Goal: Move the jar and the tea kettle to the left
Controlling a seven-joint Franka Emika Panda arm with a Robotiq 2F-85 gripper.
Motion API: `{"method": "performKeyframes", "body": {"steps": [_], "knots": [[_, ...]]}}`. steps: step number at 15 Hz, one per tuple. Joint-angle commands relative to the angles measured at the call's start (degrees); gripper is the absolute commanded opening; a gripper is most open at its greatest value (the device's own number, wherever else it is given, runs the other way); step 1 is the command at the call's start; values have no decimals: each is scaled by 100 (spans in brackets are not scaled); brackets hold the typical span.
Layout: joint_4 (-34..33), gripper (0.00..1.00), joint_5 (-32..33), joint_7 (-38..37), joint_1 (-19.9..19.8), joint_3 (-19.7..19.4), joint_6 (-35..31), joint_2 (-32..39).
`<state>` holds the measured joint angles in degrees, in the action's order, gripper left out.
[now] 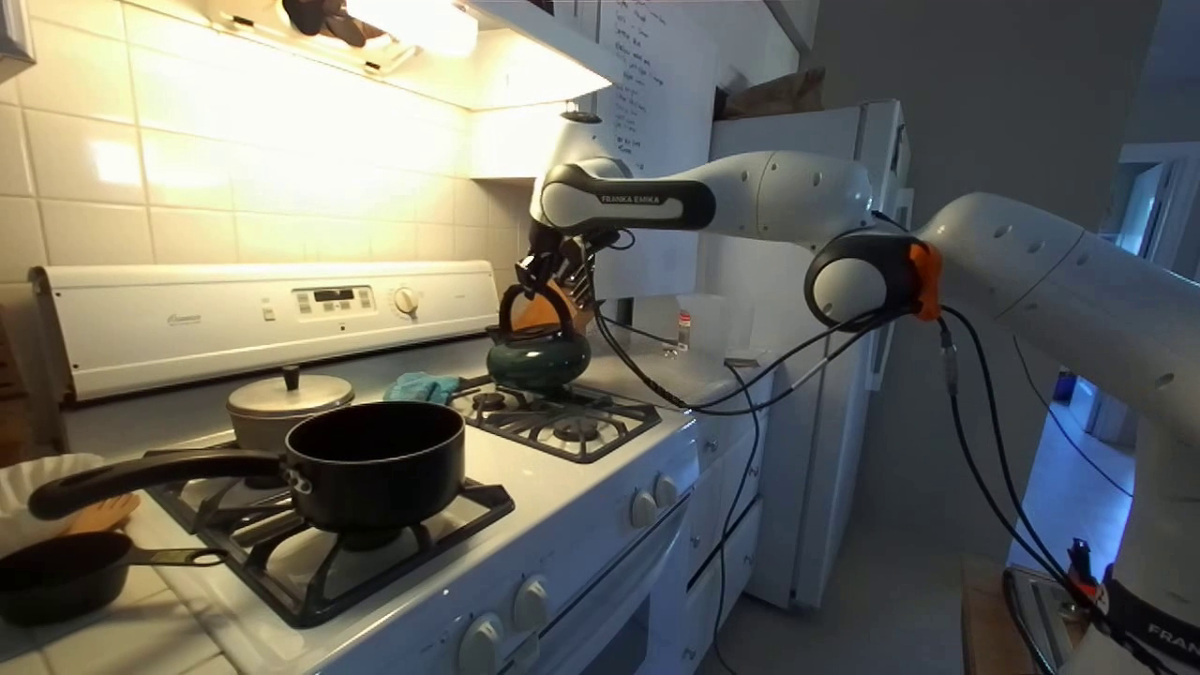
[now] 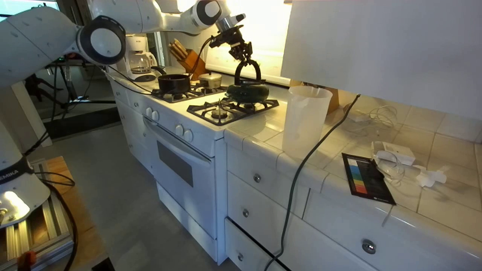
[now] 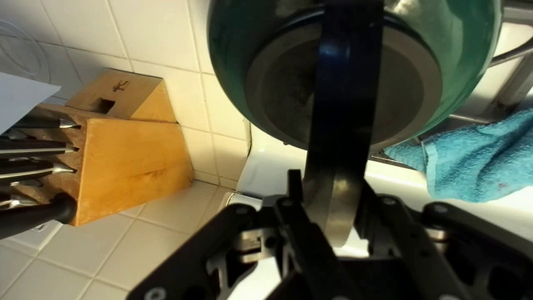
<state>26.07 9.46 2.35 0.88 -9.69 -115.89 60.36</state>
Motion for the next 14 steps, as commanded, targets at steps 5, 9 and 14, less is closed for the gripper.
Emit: {"method": "performKeyframes", "body": {"steps": [5, 9, 14], "knots": [[-257, 7, 813, -1859, 590, -782, 356, -143], [-231, 7, 1045, -2697, 718, -1081, 734, -163], [-223, 7, 1333, -3804, 951, -1392, 1384, -141]]}}
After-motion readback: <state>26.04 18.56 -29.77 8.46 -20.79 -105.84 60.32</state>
